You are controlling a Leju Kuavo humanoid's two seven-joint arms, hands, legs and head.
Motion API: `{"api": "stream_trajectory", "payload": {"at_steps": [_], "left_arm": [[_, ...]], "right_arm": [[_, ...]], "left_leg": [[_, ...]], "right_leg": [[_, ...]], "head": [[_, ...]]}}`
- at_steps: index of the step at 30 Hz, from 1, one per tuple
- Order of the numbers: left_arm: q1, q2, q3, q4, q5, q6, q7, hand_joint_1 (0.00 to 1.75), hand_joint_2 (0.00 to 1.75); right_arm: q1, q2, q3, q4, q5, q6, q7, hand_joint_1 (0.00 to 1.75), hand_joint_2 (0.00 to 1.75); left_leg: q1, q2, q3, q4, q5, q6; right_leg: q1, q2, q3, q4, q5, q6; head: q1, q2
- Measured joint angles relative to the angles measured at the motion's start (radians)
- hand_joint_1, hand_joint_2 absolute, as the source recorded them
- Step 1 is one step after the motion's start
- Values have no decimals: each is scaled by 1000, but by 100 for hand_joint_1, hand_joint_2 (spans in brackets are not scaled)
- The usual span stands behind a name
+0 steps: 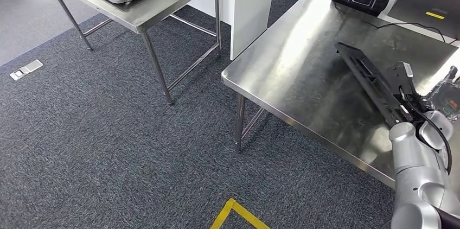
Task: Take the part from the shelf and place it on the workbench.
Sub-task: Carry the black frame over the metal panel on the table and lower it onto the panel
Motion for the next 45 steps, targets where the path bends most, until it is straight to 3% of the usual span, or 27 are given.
{"api": "stream_trajectory", "payload": {"at_steps": [14, 19, 27, 31, 34, 45], "left_arm": [[0, -5, 0, 0, 2, 11, 0, 0, 0], [-1, -5, 0, 0, 5, 14, 0, 0, 0], [-4, -4, 0, 0, 8, 32, -5, 0, 0], [-6, 0, 0, 0, 9, 33, -9, 0, 0], [-7, 3, 0, 0, 13, 33, -9, 0, 0], [-7, 7, 5, 0, 23, 43, -14, 0, 0]], "right_arm": [[13, -2, 0, -18, 41, -36, 11, 0, 0], [16, 4, 5, -33, 28, -93, -56, 0, 0], [193, 88, 15, -470, 7, -147, -278, 0, 0], [319, 161, 16, -733, -22, -149, -392, 0, 0], [400, 209, 24, -880, -50, -149, -432, 0, 0], [545, 285, 53, -1089, -124, -149, -539, 0, 0]], "left_leg": [[1, 0, 0, 0, 0, 0], [0, 0, -1, 0, 0, 0], [2, -1, -1, 0, 0, 0], [3, -1, -1, 0, -1, -2], [4, -1, -1, -1, -1, -2], [4, -1, 0, -1, -1, -2]], "right_leg": [[0, 0, 0, 0, 0, 0], [0, 0, 0, 0, 0, 0], [1, -1, -1, 0, -1, -1], [2, -1, -1, 0, -1, -1], [3, -1, -1, 0, -2, -2], [3, -1, -1, 0, -1, -2]], "head": [[0, 0], [0, 0], [0, 0], [0, 0], [0, 0], [0, 0]]}}
